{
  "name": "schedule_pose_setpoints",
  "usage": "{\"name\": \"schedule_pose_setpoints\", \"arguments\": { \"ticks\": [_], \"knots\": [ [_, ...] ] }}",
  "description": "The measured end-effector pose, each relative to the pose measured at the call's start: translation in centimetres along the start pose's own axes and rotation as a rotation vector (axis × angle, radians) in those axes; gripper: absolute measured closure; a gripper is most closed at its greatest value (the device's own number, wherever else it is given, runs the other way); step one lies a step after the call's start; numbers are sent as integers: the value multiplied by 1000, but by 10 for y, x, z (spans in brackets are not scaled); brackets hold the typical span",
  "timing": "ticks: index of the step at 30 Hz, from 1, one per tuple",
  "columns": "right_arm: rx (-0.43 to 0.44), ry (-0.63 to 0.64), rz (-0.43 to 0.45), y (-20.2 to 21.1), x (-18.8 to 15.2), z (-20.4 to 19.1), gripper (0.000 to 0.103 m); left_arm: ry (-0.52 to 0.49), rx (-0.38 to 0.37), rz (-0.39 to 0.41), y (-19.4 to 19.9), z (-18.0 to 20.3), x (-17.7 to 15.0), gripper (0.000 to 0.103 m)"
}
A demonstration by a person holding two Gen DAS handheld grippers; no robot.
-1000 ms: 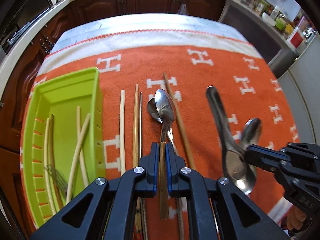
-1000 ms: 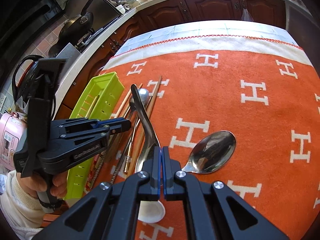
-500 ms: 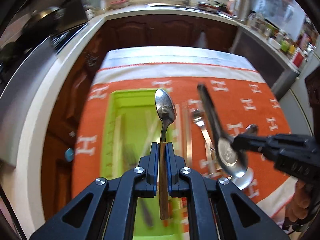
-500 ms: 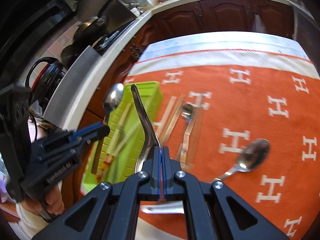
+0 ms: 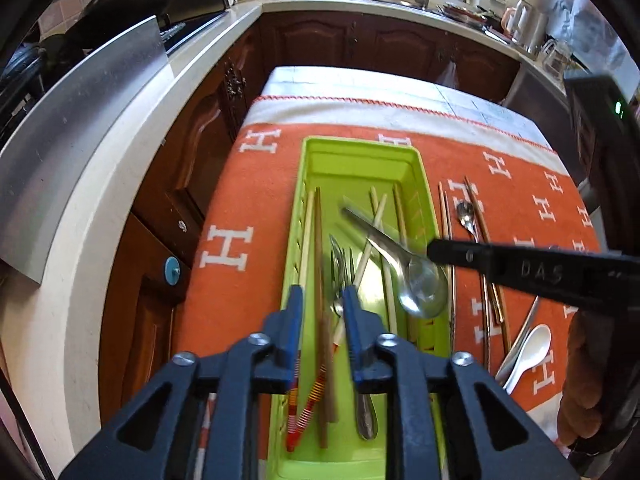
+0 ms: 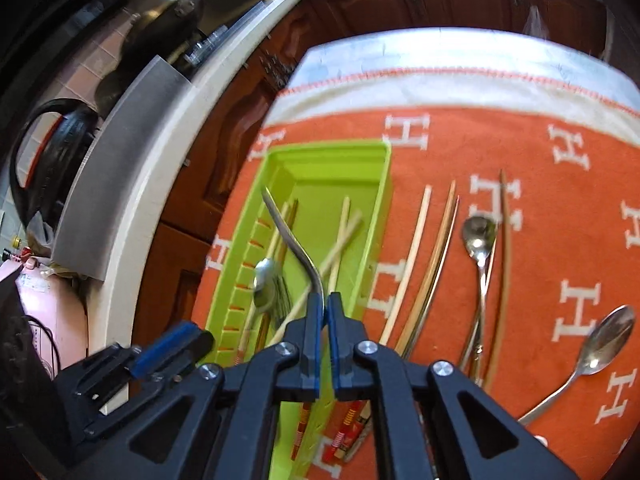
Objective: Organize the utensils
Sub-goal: 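Carry both spoons into the green tray and open both tools, then move the left tool over the white ceramic spoon and lower around it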
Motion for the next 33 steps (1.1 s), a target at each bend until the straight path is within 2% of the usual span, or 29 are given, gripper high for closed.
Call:
{"name": "schedule_pose_setpoints", "arguments": {
  "ticks": [4, 6, 14, 21, 28, 33],
  "knots": [
    [-3, 21, 6, 8, -2, 2, 96, 9, -9, 23, 3, -2, 6, 76],
    [-12, 49, 23, 18, -4, 3, 96, 4, -11, 34, 6, 1, 8, 69],
    [-45, 83, 73, 66, -15, 32, 96, -65, -45, 100, 25, 33, 13, 54],
    [-85, 76, 105, 95, -35, 60, 96, -136, -114, 123, 38, 72, 11, 52],
    [-107, 21, 136, 111, -55, 92, 95, -199, -222, 76, 32, 111, -2, 52],
    [-134, -4, 140, 114, -66, 113, 95, -263, -328, -8, 18, 142, -26, 52]
  ]
}}
Point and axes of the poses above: each gripper's, at about its wrist camera, not at the fingertips, and y roughly against the way its jaws point, z to its right, x to its top, the point moved 2 cm from there along -y, roughly the way its jaws point, and after that the axes turned 2 degrees about z, right-handed, at the moved point
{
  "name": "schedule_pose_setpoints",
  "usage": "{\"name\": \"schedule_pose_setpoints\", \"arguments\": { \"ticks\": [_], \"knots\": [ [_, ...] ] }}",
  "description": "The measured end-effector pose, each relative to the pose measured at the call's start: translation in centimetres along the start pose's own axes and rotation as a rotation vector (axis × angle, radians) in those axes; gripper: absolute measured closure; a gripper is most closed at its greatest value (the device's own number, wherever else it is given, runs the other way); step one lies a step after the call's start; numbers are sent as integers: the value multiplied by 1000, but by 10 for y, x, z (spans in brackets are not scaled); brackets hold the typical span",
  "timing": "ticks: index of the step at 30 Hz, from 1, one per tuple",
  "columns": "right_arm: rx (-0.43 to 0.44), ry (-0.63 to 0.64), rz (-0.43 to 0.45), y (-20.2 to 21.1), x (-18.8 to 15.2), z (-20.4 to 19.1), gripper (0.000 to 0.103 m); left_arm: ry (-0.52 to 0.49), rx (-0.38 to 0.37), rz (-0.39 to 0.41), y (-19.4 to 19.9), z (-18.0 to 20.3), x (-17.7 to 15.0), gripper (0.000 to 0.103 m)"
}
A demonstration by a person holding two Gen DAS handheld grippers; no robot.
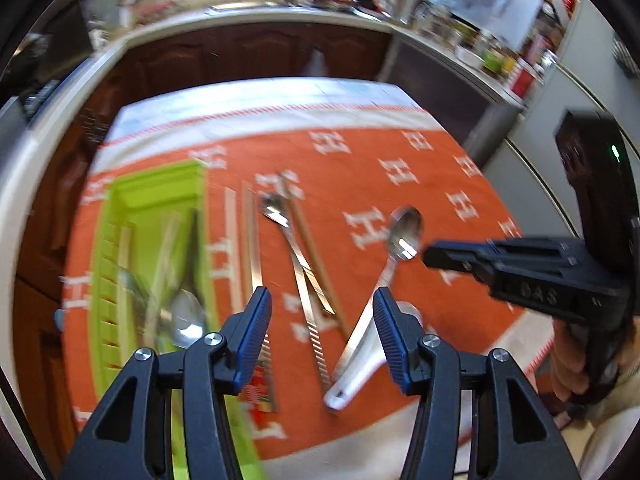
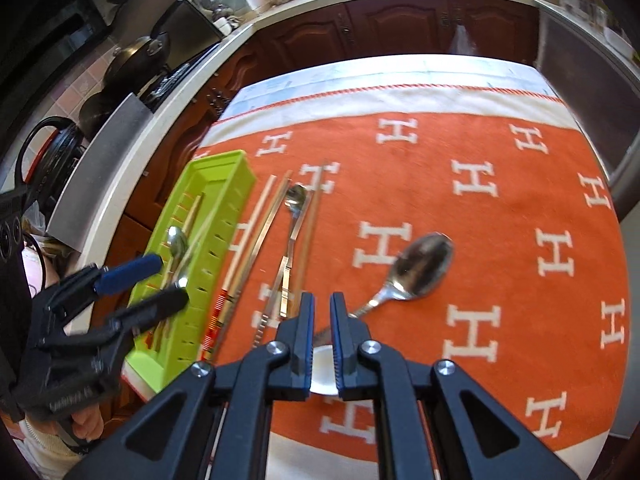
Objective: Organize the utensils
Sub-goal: 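Move the left tool over the white ceramic spoon and lower around it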
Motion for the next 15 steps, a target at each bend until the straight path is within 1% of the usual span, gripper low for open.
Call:
{"name": "schedule_pose_setpoints", "arguments": {
  "ticks": [5, 7, 8, 9, 12, 15],
  "knots": [
    [2, -43, -4, -2, -16, 23, 95, -58, -63, -49, -23, 24, -16, 52],
    [-1, -53, -8, -4, -21, 29, 95, -100, -85, -61, -32, 35, -20, 52],
    [-2, -57, -10, -5, -24, 32, 95, -123, -94, -61, -34, 40, -21, 54],
    [1, -64, -13, -5, -27, 35, 95, -153, -100, -63, -38, 45, -22, 59],
    [12, -91, -18, -6, -34, 44, 95, -228, -109, -90, -51, 57, -26, 68],
    [19, -113, -14, -5, -40, 52, 95, -261, -104, -120, -65, 60, -28, 72]
  ]
}}
Point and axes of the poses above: each gripper's, at about its wrist camera, not at the fingertips, and y roughly against the way its jaws point, z to its right, x to its top, the point moved 2 cm from there along -y, roughly the way its jaws point, and after that the axes turned 2 degrees about z, right-handed, at the moved point
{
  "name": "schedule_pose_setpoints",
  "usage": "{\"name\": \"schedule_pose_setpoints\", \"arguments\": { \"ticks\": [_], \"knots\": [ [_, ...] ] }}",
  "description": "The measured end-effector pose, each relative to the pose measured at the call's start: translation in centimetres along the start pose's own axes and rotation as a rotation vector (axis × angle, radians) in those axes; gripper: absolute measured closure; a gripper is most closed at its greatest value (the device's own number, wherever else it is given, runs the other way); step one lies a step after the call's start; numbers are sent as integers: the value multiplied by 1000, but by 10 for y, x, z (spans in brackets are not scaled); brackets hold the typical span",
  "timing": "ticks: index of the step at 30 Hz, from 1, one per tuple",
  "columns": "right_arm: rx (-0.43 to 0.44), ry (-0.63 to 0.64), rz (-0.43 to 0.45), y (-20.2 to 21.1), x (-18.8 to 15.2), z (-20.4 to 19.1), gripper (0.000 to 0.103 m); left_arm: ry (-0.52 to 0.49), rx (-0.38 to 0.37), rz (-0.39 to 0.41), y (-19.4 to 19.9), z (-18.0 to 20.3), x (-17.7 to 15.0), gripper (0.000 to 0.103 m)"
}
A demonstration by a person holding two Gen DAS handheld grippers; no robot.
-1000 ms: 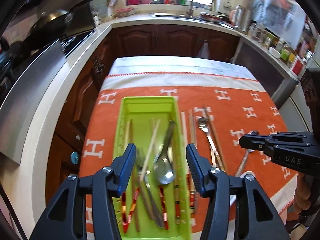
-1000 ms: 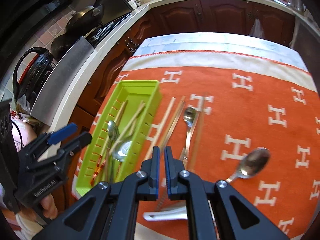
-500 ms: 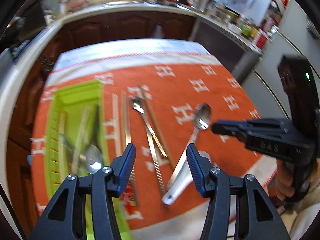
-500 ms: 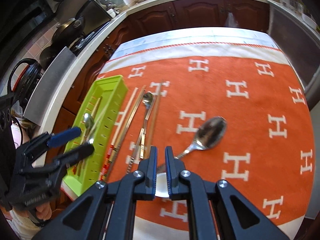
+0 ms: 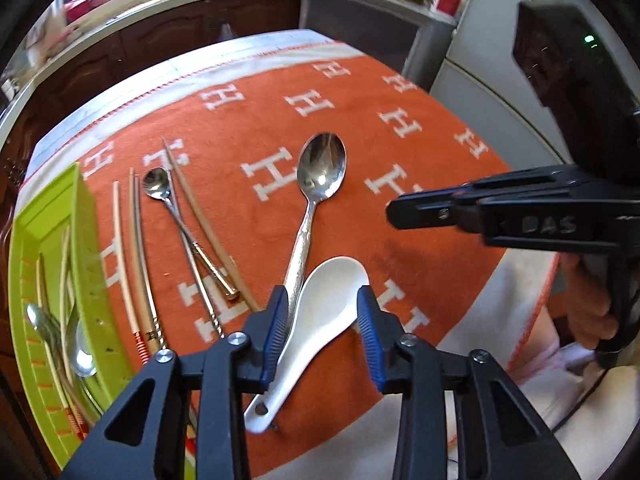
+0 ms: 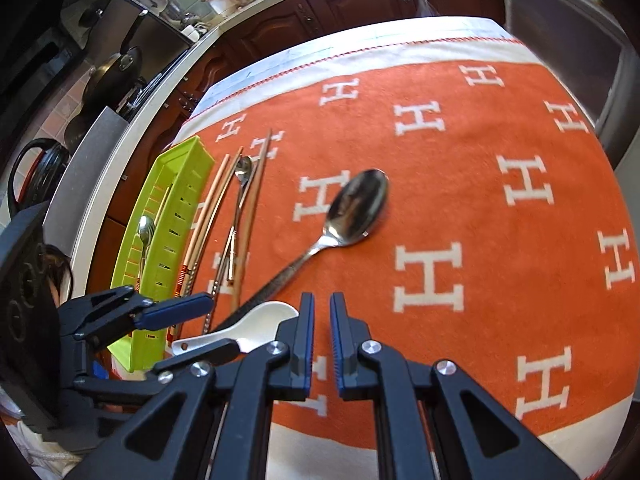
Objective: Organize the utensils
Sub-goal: 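Move the left tool over the white ceramic spoon and lower around it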
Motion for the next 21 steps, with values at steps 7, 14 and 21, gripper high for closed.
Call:
{"name": "schedule_pose_setpoints", "arguments": {
  "ticks": [7, 14, 21],
  "knots": [
    [11, -39, -3, -1, -10, 16, 95, 21, -28, -45, -20, -14, 2, 78],
    [32, -51, -12, -6, -11, 20, 95, -2, -48, -55, -20, -7, 0, 79],
    [43, -43, -13, -8, -10, 19, 95, -32, -58, -90, -30, 0, -5, 79]
  ]
}}
Point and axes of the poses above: each gripper's, at about its wrist camera, not at the fingertips, and y roughly against the way its jaws point, z to its right, x to its top, the point moved 2 cm from there along -y, roughly the way its jaws point, and after that the axes turned 2 degrees about z, right-handed, at the moved point
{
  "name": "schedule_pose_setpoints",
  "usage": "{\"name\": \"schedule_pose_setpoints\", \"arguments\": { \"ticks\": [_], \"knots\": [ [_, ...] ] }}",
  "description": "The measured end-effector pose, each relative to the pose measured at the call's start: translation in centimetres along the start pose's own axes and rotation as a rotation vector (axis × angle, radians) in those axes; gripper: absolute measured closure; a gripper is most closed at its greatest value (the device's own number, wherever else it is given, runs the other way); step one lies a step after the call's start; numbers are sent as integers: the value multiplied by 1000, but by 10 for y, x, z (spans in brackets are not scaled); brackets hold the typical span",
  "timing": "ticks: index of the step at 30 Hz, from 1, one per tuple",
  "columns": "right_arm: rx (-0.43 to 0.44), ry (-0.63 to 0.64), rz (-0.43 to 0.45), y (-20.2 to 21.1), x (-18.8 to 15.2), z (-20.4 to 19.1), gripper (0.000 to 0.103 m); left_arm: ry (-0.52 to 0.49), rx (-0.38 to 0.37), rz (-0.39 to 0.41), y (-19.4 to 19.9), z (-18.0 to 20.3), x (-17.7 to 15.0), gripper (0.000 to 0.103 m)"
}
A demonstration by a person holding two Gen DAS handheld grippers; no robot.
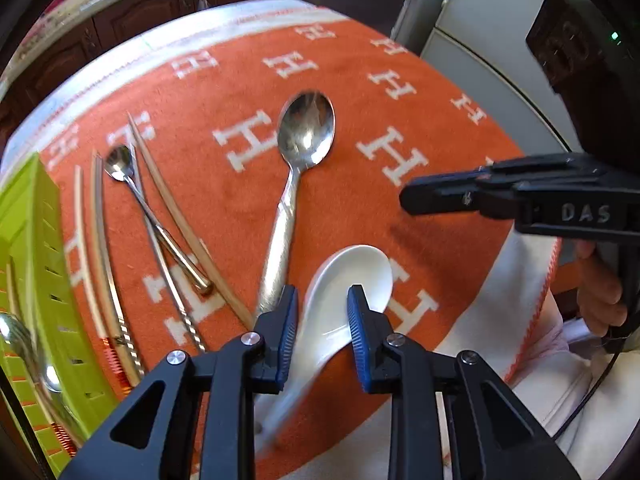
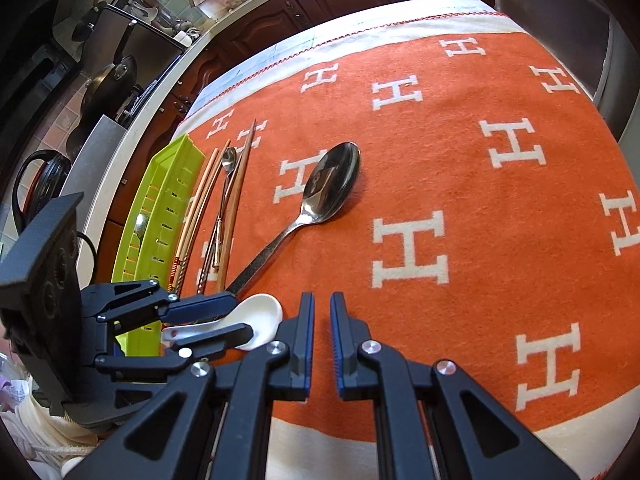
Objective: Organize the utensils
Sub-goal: 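Move the left tool over the white ceramic spoon and lower around it, then close the left tool on the white ceramic spoon while the right tool grasps a steel spoon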
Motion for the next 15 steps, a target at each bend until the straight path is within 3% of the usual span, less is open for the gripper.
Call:
{"name": "schedule_pose_setpoints", "arguments": {
  "ticks": [12, 15],
  "knots": [
    [-4, 2, -15, -6, -6, 1, 95, -82, 46, 20, -4, 22, -5, 77],
    [-6, 2, -16, -7, -7, 0, 95, -86, 54, 27, -5, 28, -6, 86]
  ]
}}
Point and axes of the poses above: each gripper's, at about its wrist camera, not at the fingertips, and y roughly against the way its jaws point, z to its right, x to its top, the point moved 2 cm from there along -y, roughly the way its jaws point, and after that the axes turned 2 degrees about z, right-handed, at the moved point
